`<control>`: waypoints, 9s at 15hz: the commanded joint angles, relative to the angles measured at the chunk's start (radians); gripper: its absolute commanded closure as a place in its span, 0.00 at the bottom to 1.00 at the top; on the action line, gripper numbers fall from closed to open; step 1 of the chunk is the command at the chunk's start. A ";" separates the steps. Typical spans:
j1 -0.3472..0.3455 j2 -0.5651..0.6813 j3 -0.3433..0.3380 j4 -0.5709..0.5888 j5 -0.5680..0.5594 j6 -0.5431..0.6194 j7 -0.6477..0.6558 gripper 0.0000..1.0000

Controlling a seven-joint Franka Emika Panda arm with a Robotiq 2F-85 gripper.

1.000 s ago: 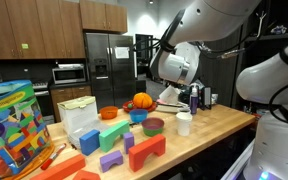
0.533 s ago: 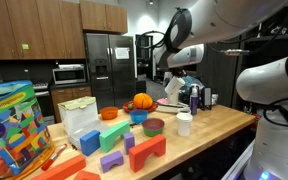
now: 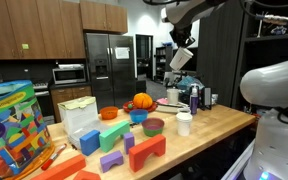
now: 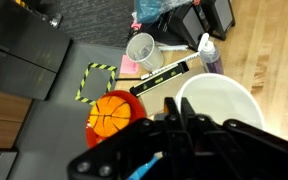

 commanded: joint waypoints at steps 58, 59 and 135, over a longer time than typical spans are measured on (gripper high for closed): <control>0.821 0.585 -0.570 -0.131 -0.702 -0.128 0.407 0.98; 0.824 0.589 -0.570 -0.129 -0.700 -0.124 0.405 0.98; 0.765 0.846 -0.644 -0.018 -0.613 0.340 0.459 0.00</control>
